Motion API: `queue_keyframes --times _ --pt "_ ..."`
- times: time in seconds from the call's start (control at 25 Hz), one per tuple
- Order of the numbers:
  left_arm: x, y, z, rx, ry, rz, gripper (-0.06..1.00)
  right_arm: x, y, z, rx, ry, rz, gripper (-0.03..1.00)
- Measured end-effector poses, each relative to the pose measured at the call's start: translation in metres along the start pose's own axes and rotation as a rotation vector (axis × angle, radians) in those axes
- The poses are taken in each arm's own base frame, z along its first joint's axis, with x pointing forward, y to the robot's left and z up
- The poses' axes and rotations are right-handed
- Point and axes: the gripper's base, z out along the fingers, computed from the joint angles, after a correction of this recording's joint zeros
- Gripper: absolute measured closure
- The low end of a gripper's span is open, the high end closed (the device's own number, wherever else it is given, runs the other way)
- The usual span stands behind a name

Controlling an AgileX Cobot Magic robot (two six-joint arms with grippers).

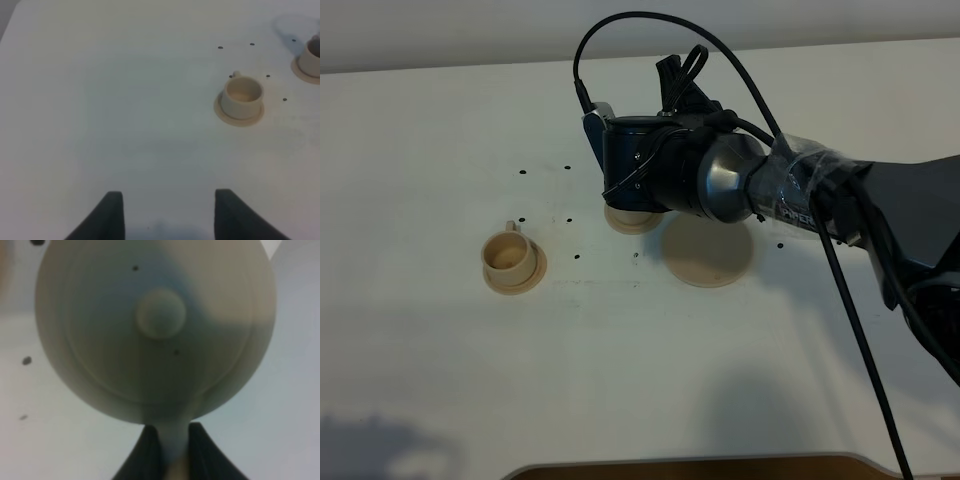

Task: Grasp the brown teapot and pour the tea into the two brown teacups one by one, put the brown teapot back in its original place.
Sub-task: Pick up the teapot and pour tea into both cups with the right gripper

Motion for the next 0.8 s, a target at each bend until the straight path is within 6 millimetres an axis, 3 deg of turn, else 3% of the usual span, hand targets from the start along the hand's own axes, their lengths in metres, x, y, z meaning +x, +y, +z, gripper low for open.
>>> queue_keyframes --times 0.8 --pt "0.0 0.0 0.0 0.0 0.0 0.0 0.49 -0.0048 -0.0072 -0.0054 0.099 0.002 -0.18 0.85"
